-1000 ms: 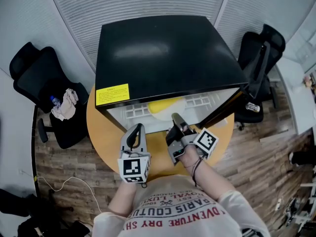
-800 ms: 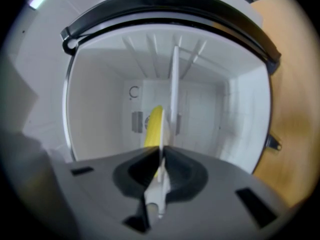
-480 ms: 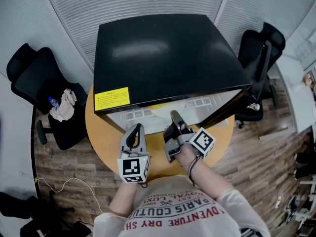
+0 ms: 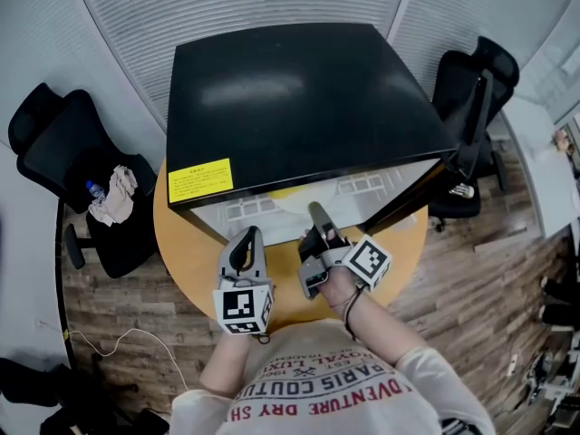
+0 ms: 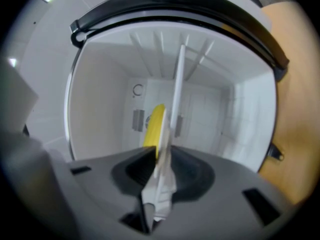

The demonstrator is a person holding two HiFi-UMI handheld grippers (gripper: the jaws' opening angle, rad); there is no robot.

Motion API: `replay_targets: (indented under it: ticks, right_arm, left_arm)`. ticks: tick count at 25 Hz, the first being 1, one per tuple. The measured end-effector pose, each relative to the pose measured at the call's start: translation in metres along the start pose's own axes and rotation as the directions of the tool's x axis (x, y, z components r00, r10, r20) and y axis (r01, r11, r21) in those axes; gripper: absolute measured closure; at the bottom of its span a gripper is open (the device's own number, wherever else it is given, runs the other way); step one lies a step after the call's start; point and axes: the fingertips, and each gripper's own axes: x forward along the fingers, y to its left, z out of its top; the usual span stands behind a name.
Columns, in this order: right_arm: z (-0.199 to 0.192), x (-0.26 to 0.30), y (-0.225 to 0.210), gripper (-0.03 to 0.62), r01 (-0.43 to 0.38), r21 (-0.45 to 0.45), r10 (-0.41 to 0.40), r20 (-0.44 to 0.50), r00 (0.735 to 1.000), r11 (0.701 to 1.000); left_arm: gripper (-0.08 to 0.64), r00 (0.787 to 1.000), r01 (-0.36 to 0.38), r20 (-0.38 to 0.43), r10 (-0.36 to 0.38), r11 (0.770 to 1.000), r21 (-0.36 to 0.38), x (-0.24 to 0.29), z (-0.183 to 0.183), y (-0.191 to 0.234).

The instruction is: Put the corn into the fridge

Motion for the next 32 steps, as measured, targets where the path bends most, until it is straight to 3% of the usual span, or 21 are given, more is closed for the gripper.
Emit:
replay_targets:
  ticks: [5, 7, 9, 11, 14, 16, 18, 19, 22, 23, 24, 30, 32]
  right_arm:
    - [-0.011, -0.021, -0.005, 0.488, -0.008, 0.040, 0.009, -0.014, 1.000, 0.999]
    - [-0.016, -0.033, -0.008, 0.544, 0.006, 0.011, -0.006, -0.040, 0.999, 1.000]
    - [-0.016, -0.042, -0.009, 0.552, 0.008, -0.062, -0.012, -0.069, 0.998, 0.998]
    - [-0.015, -0.048, 0.001, 0.555, -0.048, -0.169, 0.030, -0.105, 0.994, 0.984]
    - [-0.018, -0.058, 0.019, 0.555, -0.132, -0.359, 0.077, -0.163, 0.984, 0.924]
    - [-0.015, -0.069, 0.022, 0.555, -0.142, -0.506, 0.055, -0.184, 0.981, 0.851]
    - [-0.011, -0.078, 0.028, 0.555, -0.160, -0.662, 0.039, -0.194, 0.980, 0.732]
    - [-0.010, -0.082, 0.032, 0.555, -0.168, -0.741, 0.029, -0.197, 0.980, 0.650]
    - [-0.008, -0.090, 0.044, 0.560, -0.190, -0.912, -0.004, -0.206, 0.979, 0.364]
    - [-0.008, -0.093, 0.048, 0.560, -0.200, -0.935, -0.005, -0.210, 0.978, 0.293]
    - [-0.008, -0.095, 0.052, 0.561, -0.209, -0.948, -0.002, -0.216, 0.976, 0.242]
    - [-0.010, -0.102, 0.066, 0.563, -0.242, -0.969, 0.017, -0.241, 0.970, 0.040]
    - [-0.011, -0.103, 0.064, 0.563, -0.248, -0.969, 0.005, -0.248, 0.969, 0.001]
  left_arm:
    - [0.528, 1.000, 0.009, -0.003, -0.009, 1.000, 0.002, -0.004, 0.000, -0.011]
    - [0.528, 1.000, 0.010, -0.006, -0.010, 1.000, 0.003, -0.008, 0.000, -0.016]
    - [0.528, 1.000, 0.011, -0.011, -0.010, 1.000, 0.006, -0.013, -0.002, -0.022]
    - [0.528, 1.000, 0.009, -0.011, -0.009, 1.000, 0.011, -0.018, -0.002, -0.029]
    - [0.528, 1.000, 0.005, -0.011, -0.005, 1.000, 0.021, -0.027, -0.003, -0.039]
    - [0.528, 1.000, 0.004, -0.018, -0.004, 1.000, 0.025, -0.034, -0.006, -0.047]
    - [0.528, 1.000, -0.004, -0.024, 0.004, 1.000, 0.027, -0.040, -0.008, -0.052]
    - [0.528, 1.000, -0.009, -0.025, 0.010, 1.000, 0.028, -0.042, -0.008, -0.055]
    - [0.528, 1.000, -0.021, -0.019, 0.022, 0.999, 0.034, -0.048, -0.005, -0.064]
    - [0.528, 1.000, -0.024, -0.015, 0.025, 0.999, 0.039, -0.050, -0.004, -0.067]
    - [0.528, 1.000, -0.027, -0.010, 0.027, 0.999, 0.045, -0.052, -0.002, -0.070]
    - [0.528, 0.999, -0.035, 0.013, 0.034, 0.996, 0.079, -0.059, 0.007, -0.080]
    - [0.528, 0.999, -0.042, 0.018, 0.041, 0.995, 0.088, -0.060, 0.010, -0.081]
